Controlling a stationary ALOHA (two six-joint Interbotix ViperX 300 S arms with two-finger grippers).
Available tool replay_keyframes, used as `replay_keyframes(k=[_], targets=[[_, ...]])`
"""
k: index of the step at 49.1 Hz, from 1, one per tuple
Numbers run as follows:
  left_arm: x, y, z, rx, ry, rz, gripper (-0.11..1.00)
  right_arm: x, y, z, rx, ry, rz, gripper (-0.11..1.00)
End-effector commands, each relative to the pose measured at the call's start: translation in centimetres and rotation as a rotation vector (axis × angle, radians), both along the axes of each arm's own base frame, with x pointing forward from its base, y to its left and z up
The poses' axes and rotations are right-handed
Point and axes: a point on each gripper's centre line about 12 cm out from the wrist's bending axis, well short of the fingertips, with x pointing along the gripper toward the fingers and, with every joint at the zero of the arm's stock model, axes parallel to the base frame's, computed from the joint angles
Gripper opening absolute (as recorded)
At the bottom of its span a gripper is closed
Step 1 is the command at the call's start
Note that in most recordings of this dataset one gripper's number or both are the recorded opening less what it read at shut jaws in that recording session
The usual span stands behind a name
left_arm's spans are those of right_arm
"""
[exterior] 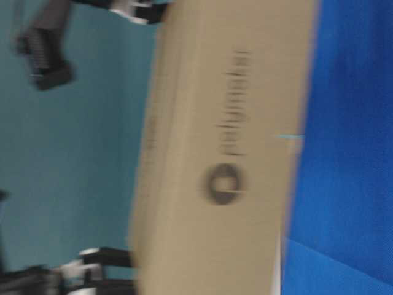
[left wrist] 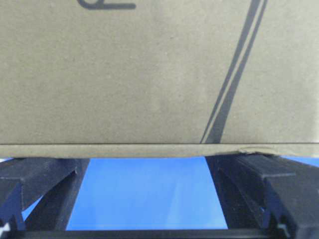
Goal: Place the cardboard box on the stand after clamping it between your arms.
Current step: 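Lift the clamped box off the table with both arms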
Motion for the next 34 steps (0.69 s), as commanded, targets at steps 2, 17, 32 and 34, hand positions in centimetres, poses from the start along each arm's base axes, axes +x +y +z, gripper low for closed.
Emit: replay_keyframes(k=[2,17,32,34], targets=[[1.7,-0.2,5.4,-0.001,-0.137,0.001,0.88,2.8,0.7,7.9,0.012,-0.217,0.006,1.00],[1.6,-0.2,5.5,-0.002,-0.126,0.003,0.87,2.9,0.7,10.0,0.009,-0.228,0.011,1.00],[1.8,-0.2,6.4,0.000,-0.151,0.002,0.87,2.1,0.6,8.8,0.008,-0.202,0.007,1.00],[1.8,-0.2,6.6,0.000,-0.155,0.002,0.87,2.0,0.6,8.4,0.010,-0.191,0.007,1.00]])
